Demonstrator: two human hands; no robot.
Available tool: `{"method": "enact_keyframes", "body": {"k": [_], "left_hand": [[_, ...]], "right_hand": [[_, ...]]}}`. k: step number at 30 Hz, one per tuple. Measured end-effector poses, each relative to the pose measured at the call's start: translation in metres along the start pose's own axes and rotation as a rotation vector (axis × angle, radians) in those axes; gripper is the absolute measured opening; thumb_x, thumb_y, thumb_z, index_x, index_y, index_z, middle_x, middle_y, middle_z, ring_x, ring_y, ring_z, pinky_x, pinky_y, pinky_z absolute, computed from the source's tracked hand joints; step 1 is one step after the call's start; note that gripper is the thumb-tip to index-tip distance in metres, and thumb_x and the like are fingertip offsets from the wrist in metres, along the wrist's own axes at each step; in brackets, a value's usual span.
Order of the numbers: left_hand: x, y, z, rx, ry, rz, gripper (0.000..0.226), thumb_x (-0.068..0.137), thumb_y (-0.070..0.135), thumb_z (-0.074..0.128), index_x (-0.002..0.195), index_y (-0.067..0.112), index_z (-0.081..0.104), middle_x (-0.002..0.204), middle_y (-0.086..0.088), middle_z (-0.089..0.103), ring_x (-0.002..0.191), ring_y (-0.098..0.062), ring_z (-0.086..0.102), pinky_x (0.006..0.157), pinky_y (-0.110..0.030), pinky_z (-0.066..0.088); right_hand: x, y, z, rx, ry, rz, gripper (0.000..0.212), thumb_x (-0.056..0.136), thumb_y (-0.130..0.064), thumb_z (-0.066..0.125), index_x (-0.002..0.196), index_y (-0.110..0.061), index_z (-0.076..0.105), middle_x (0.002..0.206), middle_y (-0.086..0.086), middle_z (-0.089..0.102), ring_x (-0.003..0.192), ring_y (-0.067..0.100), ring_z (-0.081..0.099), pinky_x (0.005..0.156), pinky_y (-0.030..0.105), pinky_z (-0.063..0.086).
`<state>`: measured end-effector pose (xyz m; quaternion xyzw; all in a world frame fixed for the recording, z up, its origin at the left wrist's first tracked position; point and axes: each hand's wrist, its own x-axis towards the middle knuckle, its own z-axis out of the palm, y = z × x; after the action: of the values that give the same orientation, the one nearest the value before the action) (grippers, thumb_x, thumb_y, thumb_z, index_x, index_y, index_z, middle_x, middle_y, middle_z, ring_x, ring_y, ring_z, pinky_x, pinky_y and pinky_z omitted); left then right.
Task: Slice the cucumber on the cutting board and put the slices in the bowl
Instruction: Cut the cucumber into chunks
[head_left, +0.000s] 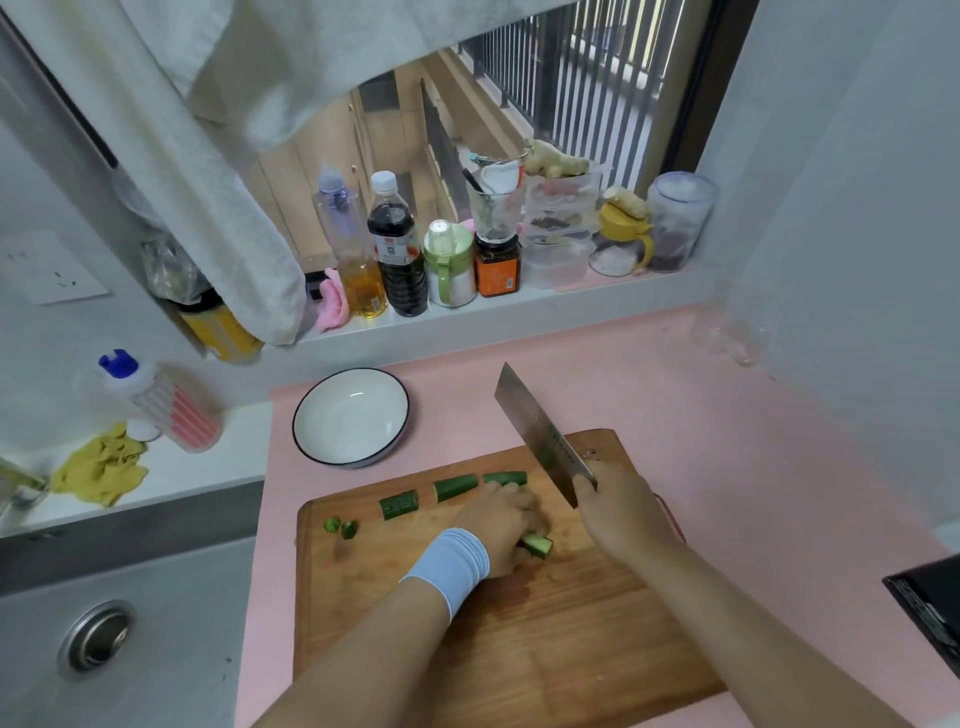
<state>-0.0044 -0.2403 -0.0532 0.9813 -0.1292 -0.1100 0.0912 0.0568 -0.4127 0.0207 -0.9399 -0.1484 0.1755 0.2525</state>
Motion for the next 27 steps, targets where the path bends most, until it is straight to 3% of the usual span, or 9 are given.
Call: {"method": "enact_keyframes", "body": {"k": [3, 6, 9, 12, 16, 20, 27], "left_hand": [[-0.008, -0.008, -0.001, -0.223, 0.050, -0.162, 0.034, 0.082, 0.028, 0.068, 0.114, 0.024, 0.060, 0.115, 0.003, 0.056, 0.104, -0.020, 0.049, 0.090, -0.032, 0.040], [-0.024, -0.022, -0.004, -0.478, 0.111, -0.335, 0.050, 0.085, 0.026, 0.069, 0.131, 0.028, 0.050, 0.112, 0.005, 0.053, 0.103, -0.012, 0.048, 0.091, -0.024, 0.040], [-0.046, -0.041, -0.006, -0.566, 0.124, -0.413, 0.058, 0.089, 0.021, 0.065, 0.142, 0.033, 0.043, 0.122, 0.005, 0.049, 0.114, -0.011, 0.041, 0.102, -0.022, 0.030], [-0.069, -0.058, -0.008, -0.625, 0.156, -0.510, 0.038, 0.089, 0.015, 0.062, 0.124, 0.030, 0.056, 0.116, 0.005, 0.052, 0.108, -0.014, 0.047, 0.094, -0.021, 0.034], [-0.097, -0.073, -0.007, -0.691, 0.297, -0.662, 0.026, 0.083, 0.018, 0.072, 0.096, 0.029, 0.053, 0.095, 0.007, 0.063, 0.090, -0.015, 0.058, 0.074, -0.020, 0.040], [-0.116, -0.081, 0.002, -0.522, 0.313, -0.799, 0.029, 0.073, 0.038, 0.079, 0.086, 0.037, 0.053, 0.093, 0.013, 0.061, 0.089, -0.011, 0.055, 0.073, -0.024, 0.041], [-0.132, -0.087, 0.015, -0.092, 0.279, -0.706, 0.039, 0.079, 0.056, 0.068, 0.106, 0.028, 0.065, 0.109, 0.008, 0.063, 0.108, -0.018, 0.051, 0.088, -0.029, 0.039]], "right_hand": [[0.000, -0.002, -0.001, 0.001, 0.004, -0.008, 0.033, 0.102, -0.027, 0.040, 0.074, -0.021, 0.055, 0.076, -0.003, 0.060, 0.067, 0.012, 0.055, 0.053, 0.028, 0.035], [0.003, -0.008, 0.004, 0.031, -0.012, -0.019, 0.034, 0.102, -0.031, 0.039, 0.072, -0.025, 0.054, 0.070, -0.003, 0.061, 0.064, 0.015, 0.058, 0.053, 0.030, 0.044], [0.002, -0.023, 0.007, -0.003, -0.013, -0.047, 0.034, 0.100, -0.035, 0.036, 0.068, -0.031, 0.047, 0.065, -0.005, 0.058, 0.062, 0.015, 0.057, 0.052, 0.032, 0.046], [-0.003, -0.044, 0.011, -0.065, -0.050, -0.087, 0.032, 0.104, -0.032, 0.035, 0.077, -0.029, 0.052, 0.068, -0.007, 0.058, 0.061, 0.009, 0.053, 0.049, 0.025, 0.032], [-0.005, -0.064, 0.031, 0.017, -0.114, -0.105, 0.032, 0.104, -0.031, 0.037, 0.076, -0.026, 0.052, 0.069, -0.004, 0.060, 0.060, 0.015, 0.055, 0.049, 0.028, 0.032], [-0.010, -0.078, 0.045, -0.025, -0.117, -0.159, 0.031, 0.104, -0.029, 0.039, 0.077, -0.025, 0.053, 0.070, -0.004, 0.060, 0.060, 0.014, 0.054, 0.048, 0.028, 0.032], [-0.027, -0.078, 0.050, -0.074, -0.133, -0.163, 0.029, 0.106, -0.028, 0.037, 0.083, -0.022, 0.055, 0.070, -0.003, 0.057, 0.057, 0.013, 0.051, 0.047, 0.026, 0.034]]}}
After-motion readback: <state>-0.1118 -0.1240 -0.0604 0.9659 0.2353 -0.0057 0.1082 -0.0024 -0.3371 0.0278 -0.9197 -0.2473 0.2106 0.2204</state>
